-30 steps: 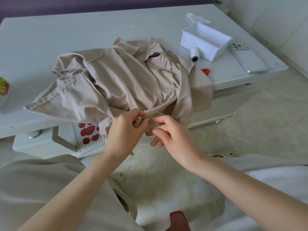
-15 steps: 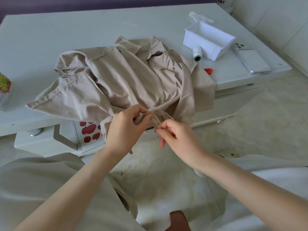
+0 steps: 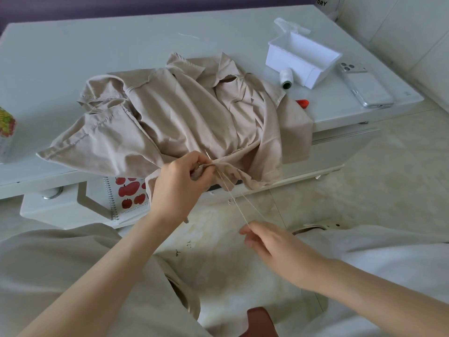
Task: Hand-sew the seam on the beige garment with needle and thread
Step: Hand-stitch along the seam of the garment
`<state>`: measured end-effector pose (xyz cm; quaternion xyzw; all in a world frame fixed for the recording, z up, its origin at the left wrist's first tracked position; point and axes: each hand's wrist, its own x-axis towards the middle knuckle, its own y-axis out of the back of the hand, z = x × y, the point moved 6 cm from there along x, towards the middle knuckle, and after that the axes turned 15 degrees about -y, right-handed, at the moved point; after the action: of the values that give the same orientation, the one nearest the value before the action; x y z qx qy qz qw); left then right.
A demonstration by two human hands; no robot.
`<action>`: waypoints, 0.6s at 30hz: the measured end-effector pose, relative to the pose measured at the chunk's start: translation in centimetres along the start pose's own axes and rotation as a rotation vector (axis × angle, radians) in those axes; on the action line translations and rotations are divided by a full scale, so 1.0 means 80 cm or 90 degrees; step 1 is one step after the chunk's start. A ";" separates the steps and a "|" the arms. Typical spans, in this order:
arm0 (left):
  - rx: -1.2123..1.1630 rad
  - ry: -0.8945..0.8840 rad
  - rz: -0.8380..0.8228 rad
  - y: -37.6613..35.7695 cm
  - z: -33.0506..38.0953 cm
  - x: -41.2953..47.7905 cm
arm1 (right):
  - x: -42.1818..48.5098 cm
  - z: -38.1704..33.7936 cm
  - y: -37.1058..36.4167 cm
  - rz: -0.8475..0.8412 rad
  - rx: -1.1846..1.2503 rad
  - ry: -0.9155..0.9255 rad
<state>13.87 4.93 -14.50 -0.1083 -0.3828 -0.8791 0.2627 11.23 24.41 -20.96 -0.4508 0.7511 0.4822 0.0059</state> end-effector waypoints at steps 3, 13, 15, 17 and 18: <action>-0.022 -0.005 0.002 0.001 0.002 0.000 | -0.003 -0.013 0.020 0.134 -0.006 0.072; -0.057 -0.098 -0.085 -0.014 0.020 -0.006 | 0.044 -0.064 0.117 0.353 0.145 0.057; -0.065 -0.115 -0.106 -0.016 0.023 -0.009 | 0.059 -0.069 0.115 0.225 0.178 -0.053; -0.070 -0.132 -0.114 -0.016 0.026 -0.009 | 0.068 -0.067 0.107 0.094 0.180 -0.179; -0.066 -0.137 -0.115 -0.016 0.027 -0.009 | 0.073 -0.063 0.101 0.032 0.178 -0.229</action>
<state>13.76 7.48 -14.07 -0.1808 -0.3712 -0.9009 0.1340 4.43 17.85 -15.01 -0.3336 0.8083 0.4463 0.1903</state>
